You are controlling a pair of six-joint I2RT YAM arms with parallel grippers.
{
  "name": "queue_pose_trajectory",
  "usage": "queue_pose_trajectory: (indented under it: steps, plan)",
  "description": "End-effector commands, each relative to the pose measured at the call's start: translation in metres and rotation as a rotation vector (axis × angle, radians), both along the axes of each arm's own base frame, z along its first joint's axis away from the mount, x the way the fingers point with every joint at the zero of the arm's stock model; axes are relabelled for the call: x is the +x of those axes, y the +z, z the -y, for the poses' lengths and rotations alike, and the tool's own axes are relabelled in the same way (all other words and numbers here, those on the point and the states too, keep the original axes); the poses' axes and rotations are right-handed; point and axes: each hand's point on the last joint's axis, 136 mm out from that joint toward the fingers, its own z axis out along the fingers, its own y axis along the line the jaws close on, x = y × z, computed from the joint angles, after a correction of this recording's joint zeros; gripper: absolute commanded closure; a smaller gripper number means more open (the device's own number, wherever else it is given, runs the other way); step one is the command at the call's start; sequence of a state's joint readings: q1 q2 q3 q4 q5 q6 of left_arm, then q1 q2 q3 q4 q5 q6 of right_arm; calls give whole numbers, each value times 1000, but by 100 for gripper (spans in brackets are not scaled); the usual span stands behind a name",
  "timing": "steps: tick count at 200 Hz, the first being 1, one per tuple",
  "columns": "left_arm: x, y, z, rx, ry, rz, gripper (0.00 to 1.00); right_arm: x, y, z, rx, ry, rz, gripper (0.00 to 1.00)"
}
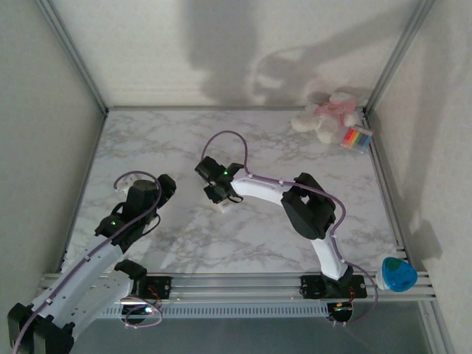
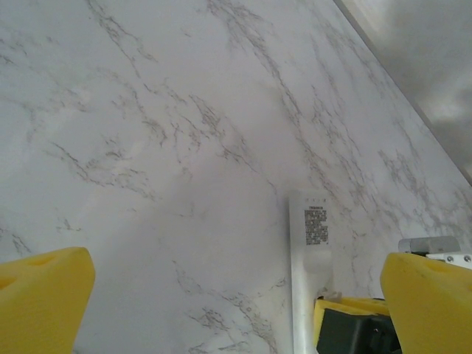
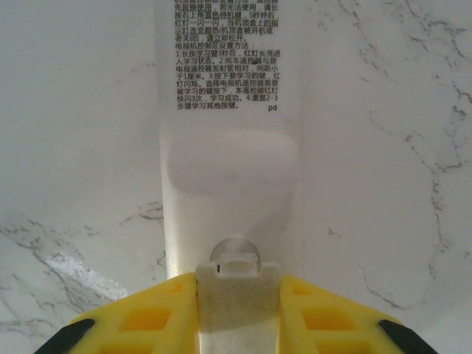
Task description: Load the batteries into the remote control
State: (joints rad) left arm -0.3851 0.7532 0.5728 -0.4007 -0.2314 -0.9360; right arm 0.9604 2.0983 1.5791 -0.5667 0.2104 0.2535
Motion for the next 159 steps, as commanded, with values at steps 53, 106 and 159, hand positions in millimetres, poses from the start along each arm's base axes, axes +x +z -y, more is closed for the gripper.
queue_pose_trajectory:
  steps: [53,106,159]
  plan:
    - [0,-7,-1,-7,0,-6,0,-17,2,15,-43,-7,-29,73]
    - [-2,-6,-2,-7,4,-5,0,-22,-15,15,-52,-3,-65,65]
    - [-2,-7,-2,-10,1,-6,1,-19,8,12,-18,-12,-41,47]
